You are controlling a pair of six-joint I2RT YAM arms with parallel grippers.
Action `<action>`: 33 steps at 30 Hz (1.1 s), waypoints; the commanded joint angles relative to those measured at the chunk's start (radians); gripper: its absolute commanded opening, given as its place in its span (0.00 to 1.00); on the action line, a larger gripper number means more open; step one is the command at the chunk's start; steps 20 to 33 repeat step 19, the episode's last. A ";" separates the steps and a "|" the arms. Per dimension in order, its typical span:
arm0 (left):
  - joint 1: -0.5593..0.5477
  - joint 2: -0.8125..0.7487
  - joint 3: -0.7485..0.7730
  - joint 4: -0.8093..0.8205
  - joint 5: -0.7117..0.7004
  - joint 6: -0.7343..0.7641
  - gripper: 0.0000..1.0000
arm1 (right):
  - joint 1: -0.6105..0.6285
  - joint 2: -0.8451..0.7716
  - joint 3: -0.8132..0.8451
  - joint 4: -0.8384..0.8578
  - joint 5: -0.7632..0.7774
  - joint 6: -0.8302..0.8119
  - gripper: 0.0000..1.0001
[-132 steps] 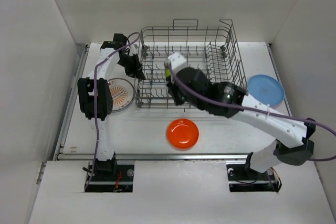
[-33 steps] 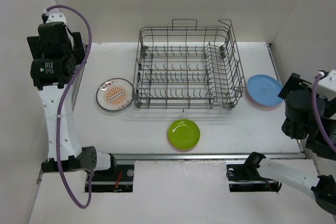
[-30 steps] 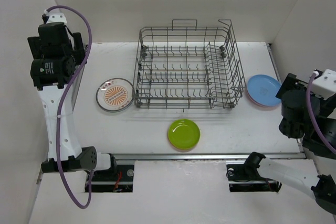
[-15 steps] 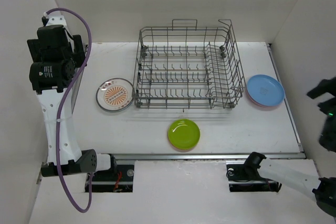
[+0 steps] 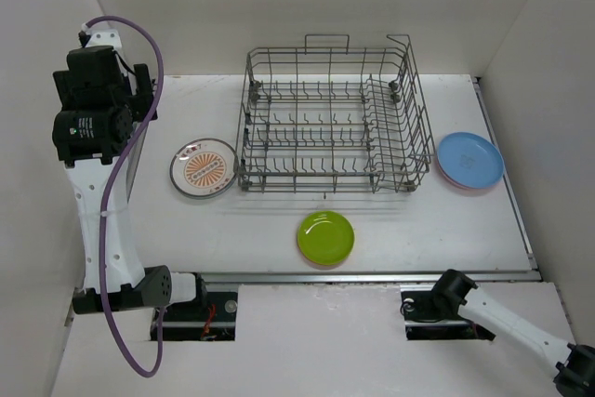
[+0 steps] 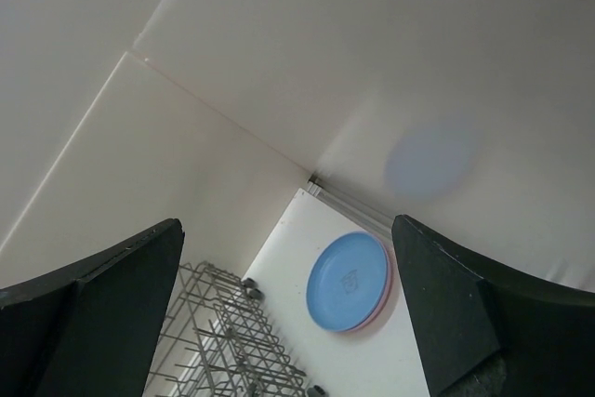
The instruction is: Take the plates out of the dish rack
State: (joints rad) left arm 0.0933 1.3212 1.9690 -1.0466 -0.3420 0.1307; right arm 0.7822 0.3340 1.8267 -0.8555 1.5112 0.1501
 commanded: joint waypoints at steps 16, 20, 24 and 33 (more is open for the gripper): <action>-0.001 -0.016 -0.018 -0.006 0.020 0.006 1.00 | -0.009 -0.003 -0.095 0.125 0.048 -0.080 1.00; -0.001 -0.025 -0.027 -0.006 0.020 0.006 1.00 | -0.009 0.011 -0.095 0.106 0.102 -0.080 1.00; -0.001 -0.025 -0.027 -0.006 0.020 0.006 1.00 | -0.009 0.011 -0.095 0.106 0.102 -0.080 1.00; -0.001 -0.025 -0.027 -0.006 0.020 0.006 1.00 | -0.009 0.011 -0.095 0.106 0.102 -0.080 1.00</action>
